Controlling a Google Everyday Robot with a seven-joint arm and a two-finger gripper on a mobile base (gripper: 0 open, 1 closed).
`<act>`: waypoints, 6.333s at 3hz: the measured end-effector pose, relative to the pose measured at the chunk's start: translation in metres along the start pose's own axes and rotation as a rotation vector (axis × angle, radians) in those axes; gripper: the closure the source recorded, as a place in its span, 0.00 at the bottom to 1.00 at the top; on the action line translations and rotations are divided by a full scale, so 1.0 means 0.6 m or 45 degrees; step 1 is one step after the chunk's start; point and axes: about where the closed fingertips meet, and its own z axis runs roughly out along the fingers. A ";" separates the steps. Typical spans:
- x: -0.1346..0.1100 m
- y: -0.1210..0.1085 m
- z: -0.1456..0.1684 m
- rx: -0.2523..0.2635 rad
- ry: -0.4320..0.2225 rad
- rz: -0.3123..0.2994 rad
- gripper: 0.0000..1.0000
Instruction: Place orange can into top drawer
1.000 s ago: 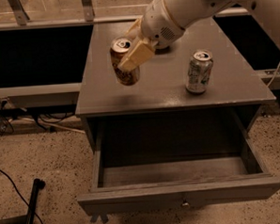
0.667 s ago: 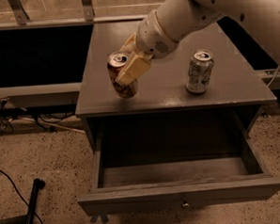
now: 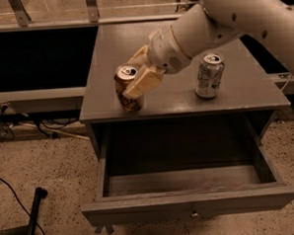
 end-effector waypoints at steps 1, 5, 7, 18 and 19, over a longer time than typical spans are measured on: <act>0.014 0.061 0.000 -0.007 -0.109 -0.009 1.00; 0.132 0.222 0.010 -0.070 0.048 -0.024 1.00; 0.152 0.222 0.023 -0.045 0.046 -0.034 1.00; 0.358 0.224 0.073 -0.058 -0.140 0.309 1.00; 0.377 0.218 0.074 -0.066 -0.113 0.327 1.00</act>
Offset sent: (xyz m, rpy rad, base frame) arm -0.1005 -0.0442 -0.0435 0.0892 0.0168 -0.0048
